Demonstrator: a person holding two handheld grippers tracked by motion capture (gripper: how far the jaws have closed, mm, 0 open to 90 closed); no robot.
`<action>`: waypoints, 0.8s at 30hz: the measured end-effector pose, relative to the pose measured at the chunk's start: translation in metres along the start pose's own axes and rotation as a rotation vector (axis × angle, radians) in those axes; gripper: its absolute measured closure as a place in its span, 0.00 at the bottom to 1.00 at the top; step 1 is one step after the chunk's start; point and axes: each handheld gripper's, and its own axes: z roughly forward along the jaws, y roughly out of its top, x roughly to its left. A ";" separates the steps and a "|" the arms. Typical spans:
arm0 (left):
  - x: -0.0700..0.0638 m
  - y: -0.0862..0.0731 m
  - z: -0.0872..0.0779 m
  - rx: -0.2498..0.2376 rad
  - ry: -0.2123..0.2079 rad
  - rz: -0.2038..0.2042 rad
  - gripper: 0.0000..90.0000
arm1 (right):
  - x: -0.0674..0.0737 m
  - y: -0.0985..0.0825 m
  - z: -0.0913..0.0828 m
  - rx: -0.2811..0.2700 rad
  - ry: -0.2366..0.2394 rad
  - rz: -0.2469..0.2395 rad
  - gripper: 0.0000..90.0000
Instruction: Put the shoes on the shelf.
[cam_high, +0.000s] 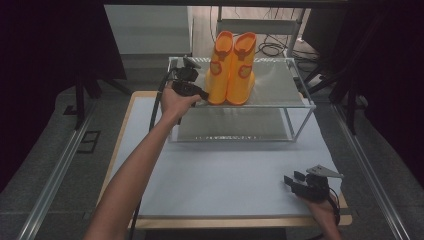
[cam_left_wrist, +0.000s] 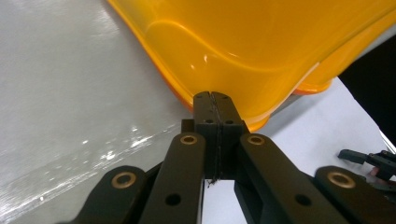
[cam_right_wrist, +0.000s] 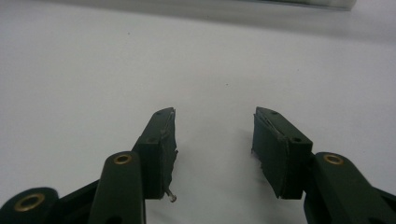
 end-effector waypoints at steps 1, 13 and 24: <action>-0.002 0.001 0.001 0.002 -0.005 0.002 1.00 | 0.000 0.000 0.000 0.000 0.001 -0.001 0.54; -0.028 0.013 0.013 -0.006 -0.055 0.012 1.00 | 0.000 0.001 -0.003 -0.009 0.004 0.000 0.54; -0.022 0.010 0.012 -0.017 -0.082 -0.002 1.00 | 0.001 0.001 -0.003 -0.006 0.007 -0.001 0.54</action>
